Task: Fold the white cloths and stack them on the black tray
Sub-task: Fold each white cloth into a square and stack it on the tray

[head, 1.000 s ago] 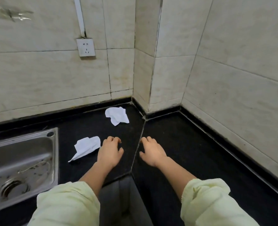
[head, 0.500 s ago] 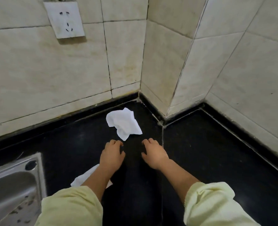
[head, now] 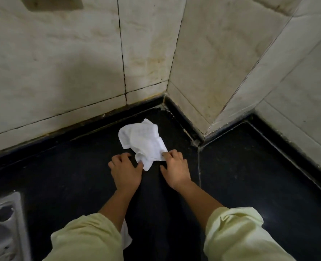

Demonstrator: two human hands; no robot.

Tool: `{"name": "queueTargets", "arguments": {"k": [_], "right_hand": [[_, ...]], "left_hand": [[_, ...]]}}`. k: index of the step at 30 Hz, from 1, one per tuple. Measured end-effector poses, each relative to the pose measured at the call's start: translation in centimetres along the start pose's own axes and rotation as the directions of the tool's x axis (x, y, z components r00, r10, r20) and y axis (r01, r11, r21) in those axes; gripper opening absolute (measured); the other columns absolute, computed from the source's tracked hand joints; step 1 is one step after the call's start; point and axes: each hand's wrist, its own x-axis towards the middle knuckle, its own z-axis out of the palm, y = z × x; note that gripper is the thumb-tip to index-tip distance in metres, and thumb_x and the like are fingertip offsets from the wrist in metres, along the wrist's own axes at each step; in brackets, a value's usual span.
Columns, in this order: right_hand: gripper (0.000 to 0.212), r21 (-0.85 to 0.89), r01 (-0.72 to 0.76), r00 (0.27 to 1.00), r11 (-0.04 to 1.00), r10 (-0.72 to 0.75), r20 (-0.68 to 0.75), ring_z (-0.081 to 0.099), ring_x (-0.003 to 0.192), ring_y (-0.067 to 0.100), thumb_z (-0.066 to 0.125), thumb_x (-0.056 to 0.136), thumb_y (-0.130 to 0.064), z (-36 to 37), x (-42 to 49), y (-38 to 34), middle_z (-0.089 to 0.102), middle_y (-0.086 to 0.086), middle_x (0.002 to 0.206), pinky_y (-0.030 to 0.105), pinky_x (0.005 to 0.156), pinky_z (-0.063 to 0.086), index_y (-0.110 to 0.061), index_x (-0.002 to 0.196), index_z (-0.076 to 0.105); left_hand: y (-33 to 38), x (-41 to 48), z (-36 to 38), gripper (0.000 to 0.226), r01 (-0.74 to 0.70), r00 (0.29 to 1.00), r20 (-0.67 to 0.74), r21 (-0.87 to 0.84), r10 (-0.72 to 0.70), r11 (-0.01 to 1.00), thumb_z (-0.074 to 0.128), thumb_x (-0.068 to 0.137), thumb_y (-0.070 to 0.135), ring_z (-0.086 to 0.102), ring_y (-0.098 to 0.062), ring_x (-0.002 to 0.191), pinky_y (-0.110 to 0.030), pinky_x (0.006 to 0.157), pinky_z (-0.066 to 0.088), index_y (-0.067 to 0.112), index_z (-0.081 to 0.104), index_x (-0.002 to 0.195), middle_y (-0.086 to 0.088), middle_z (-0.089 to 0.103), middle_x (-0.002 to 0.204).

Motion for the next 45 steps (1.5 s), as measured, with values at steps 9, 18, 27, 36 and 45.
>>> {"name": "queueTargets", "arguments": {"k": [9, 18, 27, 36, 45], "right_hand": [[0.011, 0.24, -0.015, 0.993, 0.971, 0.043, -0.112, 0.043, 0.109, 0.018, 0.054, 0.094, -0.024, 0.2, 1.1, 0.6, 0.05, -0.002, 0.112, 0.033, 0.089, 0.034, -0.018, 0.103, 0.058], [0.01, 0.654, 0.066, 0.975, 0.753, 0.091, -0.204, 0.046, 0.064, 0.009, 0.057, 0.094, -0.02, -5.0, -2.4, 2.5, 0.051, -0.009, 0.073, 0.027, 0.061, 0.039, -0.018, 0.086, 0.051], [0.017, 0.741, 0.073, 0.929, 0.667, 0.224, -0.293, 0.041, 0.053, 0.003, 0.063, 0.082, -0.005, -13.6, -10.5, 6.8, 0.049, -0.003, 0.06, 0.017, 0.054, 0.036, -0.013, 0.069, 0.055], [0.01, 0.827, -0.045, 0.973, 0.56, 0.212, -0.091, 0.058, 0.069, 0.017, 0.073, 0.082, -0.004, -19.7, -19.3, 14.7, 0.06, -0.002, 0.06, 0.034, 0.074, 0.052, -0.009, 0.079, 0.065], [0.001, 0.781, -0.102, 0.921, 0.616, 0.355, -0.16, 0.065, 0.068, 0.013, 0.072, 0.084, -0.005, -20.4, -23.9, 20.2, 0.07, 0.01, 0.078, 0.019, 0.066, 0.055, -0.004, 0.085, 0.071]], "left_hand": [[0.2, 0.9, 0.5, 0.014, -0.057, 0.998, 0.004, -0.217, 0.059, 0.975, 0.061, 0.092, 0.026, 0.044, -0.019, 0.106, -0.025, 0.082, 0.036, 0.014, 0.063, 0.097, -0.004, 0.056, 0.108], [4.1, -2.8, -3.6, 0.014, -0.23, 0.972, -0.063, -0.426, 0.226, 0.875, 0.053, 0.097, 0.025, 0.056, 0.0, 0.074, -0.007, 0.059, 0.041, 0.013, 0.058, 0.099, 0.007, 0.061, 0.086], [9.4, -7.1, -9.4, 0.008, -0.563, 0.78, 0.088, -0.334, 0.619, 0.756, 0.05, 0.098, 0.024, 0.059, -0.007, 0.074, -0.02, 0.06, 0.043, 0.02, 0.057, 0.101, 0.004, 0.062, 0.08], [15.5, -11.8, -11.8, 0.013, -0.811, 0.489, 0.241, -0.228, 0.838, 0.538, 0.065, 0.09, 0.029, 0.058, 0.001, 0.084, -0.016, 0.075, 0.044, 0.021, 0.072, 0.097, 0.012, 0.066, 0.09], [18.8, -14.8, -8.0, 0.019, -0.853, 0.457, 0.35, -0.088, 0.818, 0.514, 0.057, 0.095, 0.024, 0.059, -0.016, 0.093, -0.024, 0.075, 0.04, 0.016, 0.072, 0.102, 0.004, 0.063, 0.095]]}}
